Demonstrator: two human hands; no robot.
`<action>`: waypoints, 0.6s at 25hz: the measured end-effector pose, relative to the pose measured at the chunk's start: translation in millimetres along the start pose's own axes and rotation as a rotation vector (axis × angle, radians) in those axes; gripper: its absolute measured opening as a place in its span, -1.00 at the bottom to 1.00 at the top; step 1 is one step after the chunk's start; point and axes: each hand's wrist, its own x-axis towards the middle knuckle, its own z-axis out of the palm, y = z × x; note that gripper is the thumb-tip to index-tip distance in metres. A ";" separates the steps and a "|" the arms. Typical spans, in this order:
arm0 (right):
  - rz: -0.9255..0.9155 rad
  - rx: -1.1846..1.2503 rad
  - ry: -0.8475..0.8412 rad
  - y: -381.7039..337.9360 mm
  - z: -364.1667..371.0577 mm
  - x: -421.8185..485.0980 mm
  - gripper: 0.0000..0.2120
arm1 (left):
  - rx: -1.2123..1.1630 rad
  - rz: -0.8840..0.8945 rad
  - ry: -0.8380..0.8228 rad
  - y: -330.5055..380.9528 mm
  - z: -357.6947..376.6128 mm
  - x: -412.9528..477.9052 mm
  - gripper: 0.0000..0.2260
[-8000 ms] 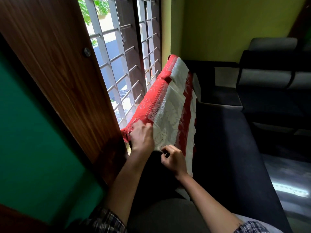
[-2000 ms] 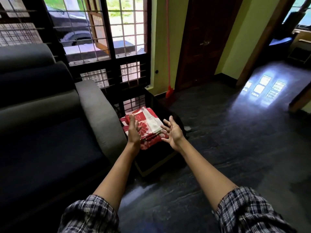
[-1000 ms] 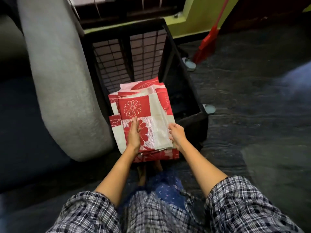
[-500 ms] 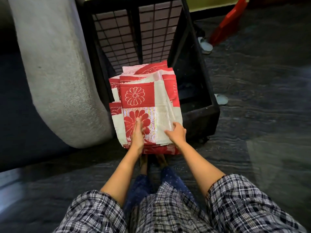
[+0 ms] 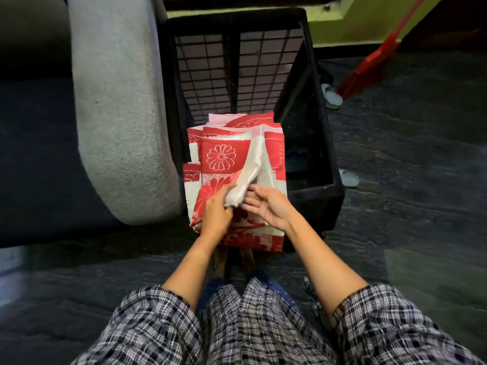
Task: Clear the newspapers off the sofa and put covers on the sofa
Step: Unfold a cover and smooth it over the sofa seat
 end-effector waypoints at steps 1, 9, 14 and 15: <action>-0.059 -0.164 0.073 -0.7 0.5 1.3 -0.77 | 0.009 -0.005 0.031 3.2 -4.1 2.5 -0.56; -0.752 -1.419 -0.051 -16.1 39.0 1.9 -0.70 | -0.011 0.040 0.172 24.0 -50.6 -13.9 -0.67; -1.095 -1.296 -0.120 -14.4 119.2 -29.9 -0.71 | -0.153 0.061 0.662 42.8 -107.8 -35.8 -0.71; -1.139 -1.284 -0.187 -11.7 139.9 -38.4 -0.68 | -0.139 0.086 0.739 44.1 -122.6 -44.4 -0.60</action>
